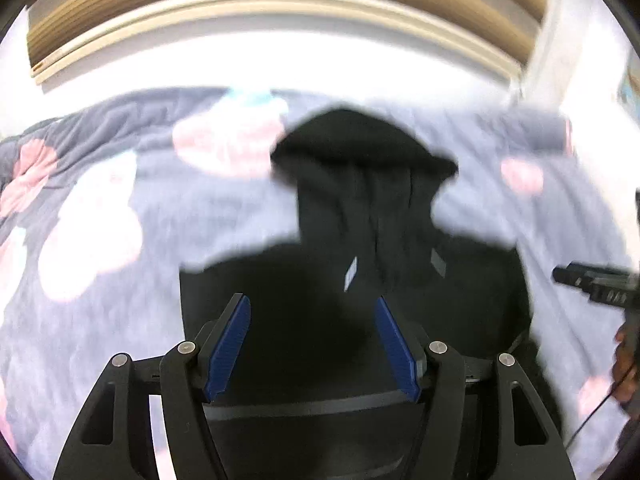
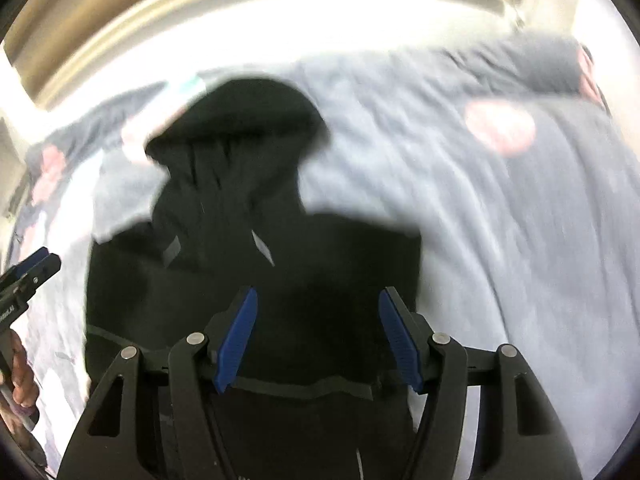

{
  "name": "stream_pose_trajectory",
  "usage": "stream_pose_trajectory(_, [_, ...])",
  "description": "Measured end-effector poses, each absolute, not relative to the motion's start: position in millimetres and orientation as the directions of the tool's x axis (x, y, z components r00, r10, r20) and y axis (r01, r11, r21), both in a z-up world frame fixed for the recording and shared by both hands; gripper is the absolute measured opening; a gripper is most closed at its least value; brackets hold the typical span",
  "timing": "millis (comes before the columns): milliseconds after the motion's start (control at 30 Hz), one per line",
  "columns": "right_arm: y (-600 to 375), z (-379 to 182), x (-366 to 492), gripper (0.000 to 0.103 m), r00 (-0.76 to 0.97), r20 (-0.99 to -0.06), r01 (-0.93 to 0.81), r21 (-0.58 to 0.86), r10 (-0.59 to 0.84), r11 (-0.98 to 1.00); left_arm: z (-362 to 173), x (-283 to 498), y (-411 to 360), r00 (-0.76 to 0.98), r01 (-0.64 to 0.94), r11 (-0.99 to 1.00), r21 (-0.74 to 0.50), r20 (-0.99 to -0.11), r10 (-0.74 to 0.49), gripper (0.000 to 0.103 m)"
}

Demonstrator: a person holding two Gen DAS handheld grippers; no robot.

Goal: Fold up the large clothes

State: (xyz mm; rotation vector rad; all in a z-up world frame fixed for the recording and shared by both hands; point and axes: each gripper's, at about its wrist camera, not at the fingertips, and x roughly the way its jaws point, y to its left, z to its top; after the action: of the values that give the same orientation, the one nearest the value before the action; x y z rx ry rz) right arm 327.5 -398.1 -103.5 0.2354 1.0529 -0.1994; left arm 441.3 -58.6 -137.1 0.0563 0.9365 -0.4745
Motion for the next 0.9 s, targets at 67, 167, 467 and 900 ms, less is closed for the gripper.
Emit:
stream_pose_trajectory(67, [-414, -103, 372, 0.067, 0.511, -0.859, 0.262, 0.116, -0.035, 0.958, -131, 474, -58, 0.514, 0.389, 0.902, -0.186, -0.769, -0.38, 0.067])
stream_pose_trajectory(167, [-425, -118, 429, 0.067, 0.523, -0.851, 0.274, 0.12, -0.044, 0.954, -138, 527, -65, 0.531, 0.359, 0.915, -0.183, -0.766, -0.362, 0.067])
stream_pose_trajectory(467, [-453, -205, 535, 0.067, 0.467, -0.884, 0.31, 0.173, 0.009, 0.935, -227, 646, -105, 0.407, 0.339, 0.908, -0.245, -0.833, -0.376, 0.067])
stream_pose_trajectory(900, [-485, -221, 527, 0.009, 0.565, -0.816, 0.258, 0.316, 0.122, 0.913, -249, 674, -85, 0.367, 0.329, 0.8, -0.502, -0.712, -0.598, 0.008])
